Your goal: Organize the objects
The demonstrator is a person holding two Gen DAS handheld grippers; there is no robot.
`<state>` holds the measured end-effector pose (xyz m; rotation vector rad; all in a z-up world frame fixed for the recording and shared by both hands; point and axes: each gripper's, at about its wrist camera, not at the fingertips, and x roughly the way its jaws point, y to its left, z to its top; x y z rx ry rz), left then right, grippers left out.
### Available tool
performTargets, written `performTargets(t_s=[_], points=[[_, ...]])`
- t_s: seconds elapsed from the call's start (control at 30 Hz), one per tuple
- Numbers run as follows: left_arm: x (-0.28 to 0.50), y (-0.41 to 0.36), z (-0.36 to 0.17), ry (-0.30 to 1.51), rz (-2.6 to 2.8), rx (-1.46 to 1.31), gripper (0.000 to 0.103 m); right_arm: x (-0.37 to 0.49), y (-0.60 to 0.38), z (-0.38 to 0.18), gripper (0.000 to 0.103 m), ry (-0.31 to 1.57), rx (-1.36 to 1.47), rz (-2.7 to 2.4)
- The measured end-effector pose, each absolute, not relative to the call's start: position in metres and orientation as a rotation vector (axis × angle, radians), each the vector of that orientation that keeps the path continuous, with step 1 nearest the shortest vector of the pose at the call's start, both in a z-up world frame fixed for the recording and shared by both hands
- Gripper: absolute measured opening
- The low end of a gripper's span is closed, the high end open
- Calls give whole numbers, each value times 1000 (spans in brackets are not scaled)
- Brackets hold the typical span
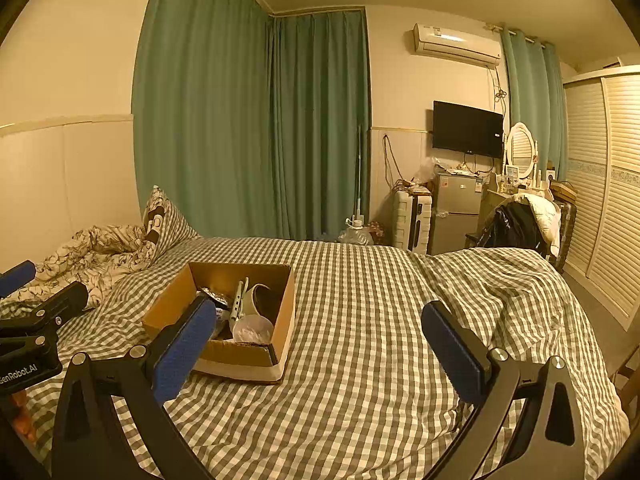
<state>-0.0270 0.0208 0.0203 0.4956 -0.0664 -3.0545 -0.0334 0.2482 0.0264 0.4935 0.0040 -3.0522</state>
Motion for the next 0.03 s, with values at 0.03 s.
performTargets(t_s=[0.03], points=[[-27, 20, 20, -65, -3057, 499, 103, -34, 248, 26, 103, 3, 495, -3051]])
